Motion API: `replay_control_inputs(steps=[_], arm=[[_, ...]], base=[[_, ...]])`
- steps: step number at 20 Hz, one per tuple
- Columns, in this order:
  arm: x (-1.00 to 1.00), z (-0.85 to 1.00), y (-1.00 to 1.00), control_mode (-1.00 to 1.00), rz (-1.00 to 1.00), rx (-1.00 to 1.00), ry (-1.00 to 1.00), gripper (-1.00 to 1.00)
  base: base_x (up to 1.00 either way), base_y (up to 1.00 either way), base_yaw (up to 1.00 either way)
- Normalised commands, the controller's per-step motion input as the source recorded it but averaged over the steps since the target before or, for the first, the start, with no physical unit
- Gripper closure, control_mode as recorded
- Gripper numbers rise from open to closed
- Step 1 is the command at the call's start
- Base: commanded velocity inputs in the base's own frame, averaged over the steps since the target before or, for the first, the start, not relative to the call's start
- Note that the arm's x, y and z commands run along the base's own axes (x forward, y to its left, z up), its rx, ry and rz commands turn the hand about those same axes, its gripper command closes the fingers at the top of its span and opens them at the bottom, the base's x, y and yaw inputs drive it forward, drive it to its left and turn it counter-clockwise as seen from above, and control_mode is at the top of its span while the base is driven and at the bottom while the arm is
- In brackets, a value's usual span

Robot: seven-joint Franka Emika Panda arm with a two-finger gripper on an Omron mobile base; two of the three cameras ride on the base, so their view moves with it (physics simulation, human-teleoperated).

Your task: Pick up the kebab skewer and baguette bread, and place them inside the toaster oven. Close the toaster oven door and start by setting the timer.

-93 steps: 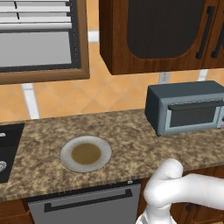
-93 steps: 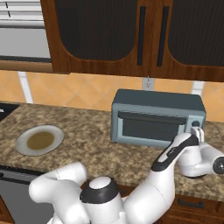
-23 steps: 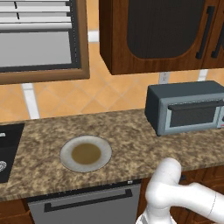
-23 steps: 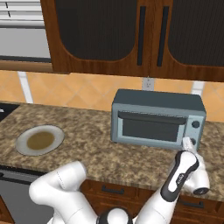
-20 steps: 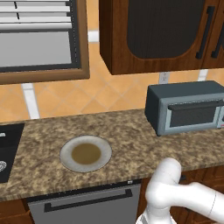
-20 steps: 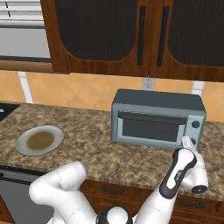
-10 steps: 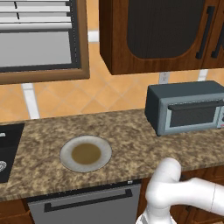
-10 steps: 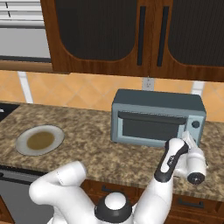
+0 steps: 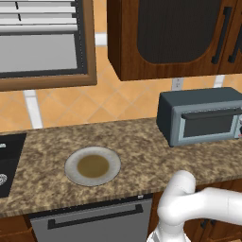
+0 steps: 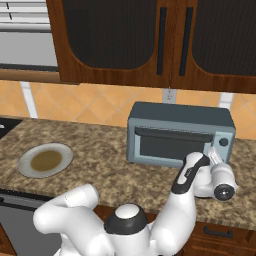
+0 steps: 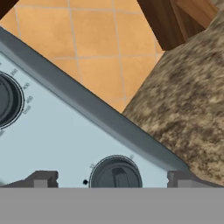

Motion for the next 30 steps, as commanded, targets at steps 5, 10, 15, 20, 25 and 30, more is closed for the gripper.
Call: replay_control_inputs(steps=[5, 10, 15, 20, 25, 30], arm=[[0.00, 0.00, 0.00, -1.00, 0.00, 0.03, 0.03, -1.00], [0.01, 0.00, 0.01, -1.00, 0.00, 0.05, 0.00, -1.00], [0.12, 0.00, 0.00, -1.00, 0.00, 0.08, 0.00, -1.00], [0.19, 0.00, 0.00, -1.00, 0.00, 0.03, 0.00, 1.00], [0.24, 0.00, 0.00, -1.00, 0.00, 0.03, -0.01, 1.00], [0.18, 0.00, 0.00, -1.00, 0.00, 0.07, -0.03, 1.00]], base=[[0.00, 0.00, 0.00], [0.00, 0.00, 0.00], [0.00, 0.00, 0.00], [0.00, 0.00, 0.00], [0.00, 0.00, 0.00], [0.00, 0.00, 0.00]])
